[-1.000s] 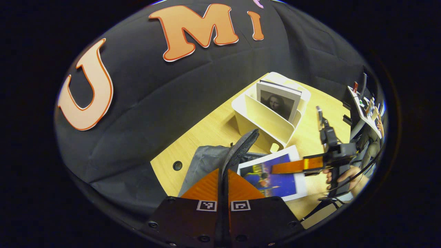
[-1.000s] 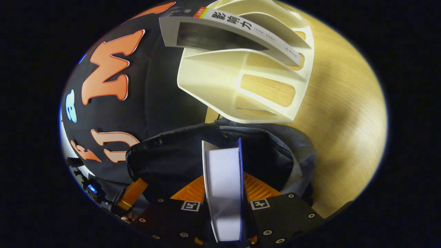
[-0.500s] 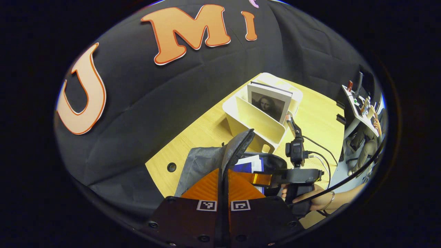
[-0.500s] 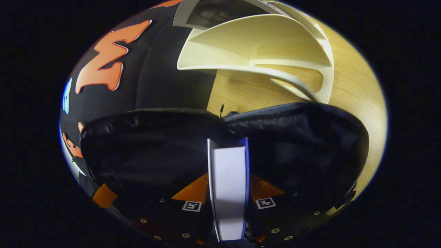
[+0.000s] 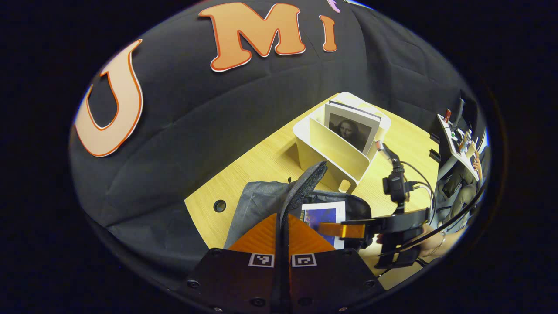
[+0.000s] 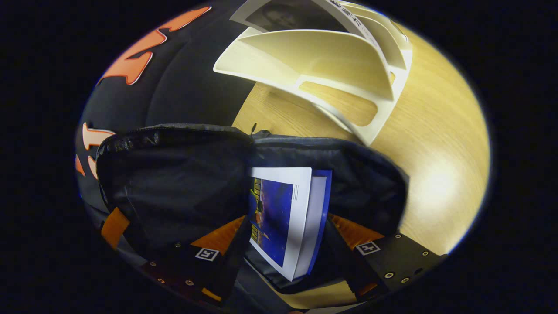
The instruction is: Open the schoolbag, grab two books from the bookshelf and put them into the schoolbag.
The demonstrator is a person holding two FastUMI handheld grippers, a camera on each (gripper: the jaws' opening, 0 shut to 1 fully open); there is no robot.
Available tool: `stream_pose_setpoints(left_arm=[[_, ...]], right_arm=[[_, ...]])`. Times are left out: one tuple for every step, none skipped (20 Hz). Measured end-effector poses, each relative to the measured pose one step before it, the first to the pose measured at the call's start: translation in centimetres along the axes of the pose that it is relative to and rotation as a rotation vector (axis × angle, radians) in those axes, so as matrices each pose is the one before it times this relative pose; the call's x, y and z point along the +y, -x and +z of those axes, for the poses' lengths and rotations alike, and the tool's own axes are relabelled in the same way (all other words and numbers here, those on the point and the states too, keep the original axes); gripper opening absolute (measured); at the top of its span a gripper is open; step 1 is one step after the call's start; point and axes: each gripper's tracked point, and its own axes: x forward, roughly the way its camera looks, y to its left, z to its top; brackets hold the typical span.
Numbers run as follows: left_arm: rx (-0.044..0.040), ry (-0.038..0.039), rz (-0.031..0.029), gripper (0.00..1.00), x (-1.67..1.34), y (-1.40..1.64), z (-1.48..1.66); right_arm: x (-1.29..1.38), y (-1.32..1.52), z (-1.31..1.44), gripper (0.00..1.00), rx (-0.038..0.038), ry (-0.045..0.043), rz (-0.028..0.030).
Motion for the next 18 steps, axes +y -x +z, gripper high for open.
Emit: stream_pose_setpoints(left_arm=[[0.00155, 0.01175, -0.00898, 0.01, -0.309, 0.418, 0.013], [0.00265, 0.01619, -0.00562, 0.01, -0.026, 0.223, -0.33], [-0.00205, 0.01237, -0.0035, 0.01, 0.087, 0.05, -0.069], [-0.00589, 0.00617, -0.00248, 0.01, 0.051, -0.184, -0.065], [-0.00674, 0.00457, -0.00407, 0.01, 0.029, -0.084, -0.098], [-0.00497, 0.0045, -0.00433, 0.01, -0.102, 0.031, -0.143], [-0.00264, 0.0037, -0.00436, 0.01, -0.065, -0.038, -0.116], [-0.00423, 0.00455, -0.00542, 0.01, -0.094, 0.109, -0.137], [-0.00359, 0.00629, -0.00524, 0.01, -0.044, 0.018, -0.104], [-0.00349, 0.0065, -0.0038, 0.01, 0.004, 0.075, -0.216], [-0.00171, 0.00606, -0.00142, 0.01, -0.05, 0.048, -0.111], [-0.00129, 0.00609, -0.00042, 0.01, -0.156, -0.101, -0.22], [-0.00348, 0.00301, -0.00857, 0.01, -0.345, 0.069, -0.014], [-0.00224, -0.00333, -0.01004, 0.01, -0.518, 0.074, 0.061], [-0.00227, -0.00767, 0.00058, 0.01, -0.162, 0.087, -0.019], [-0.00041, -0.00644, 0.0077, 0.01, -0.028, 0.009, -0.126], [0.00027, 0.00143, 0.0034, 0.01, -0.074, 0.106, -0.077], [0.00025, 0.00637, -0.00116, 0.01, -0.241, 0.032, -0.108]], right_arm=[[-0.717, 0.91, 0.349, 0.97, -0.00081, 0.01779, -0.00764], [-1.026, 0.986, 0.584, 0.97, -0.00459, 0.01698, -0.01387], [-0.804, 0.948, 0.743, 0.98, -0.01055, 0.01824, -0.01346], [-1.204, 1.243, 0.947, 0.98, -0.02122, 0.01622, -0.02028], [-1.217, 1.425, 1.015, 0.98, -0.03009, 0.01187, -0.02], [-1.141, 1.365, 1.057, 0.98, -0.02499, 0.02098, -0.01661], [-1.136, 1.437, 0.773, 0.98, -0.01577, 0.02439, -0.02097], [-0.965, 1.244, 0.966, 0.98, -0.01594, 0.02523, -0.01738], [-0.813, 1.296, 1.043, 0.98, -0.02386, 0.02376, -0.01664], [-0.703, 1.13, 1.111, 0.98, -0.01752, 0.02524, -0.01659], [-0.635, 1.213, 0.968, 0.98, -0.00672, 0.02528, -0.01353], [-0.4, 1.11, 1.135, 0.98, -0.01005, 0.03117, -0.01362], [-0.476, 0.961, 1.164, 0.98, -0.00647, 0.03788, -0.01615], [-0.35, 0.818, 1.284, 0.98, -0.0077, 0.05136, -0.01226], [-0.074, 0.74, 1.45, 0.98, -0.0063, 0.05447, 0.00269], [-0.05, 0.856, 1.361, 0.98, 0.00555, 0.05095, -0.00057], [-0.091, 0.798, 1.623, 0.98, 0.00117, 0.04541, 0.00033], [-0.186, 0.686, 1.841, 0.98, -0.00307, 0.03775, -0.00612]])
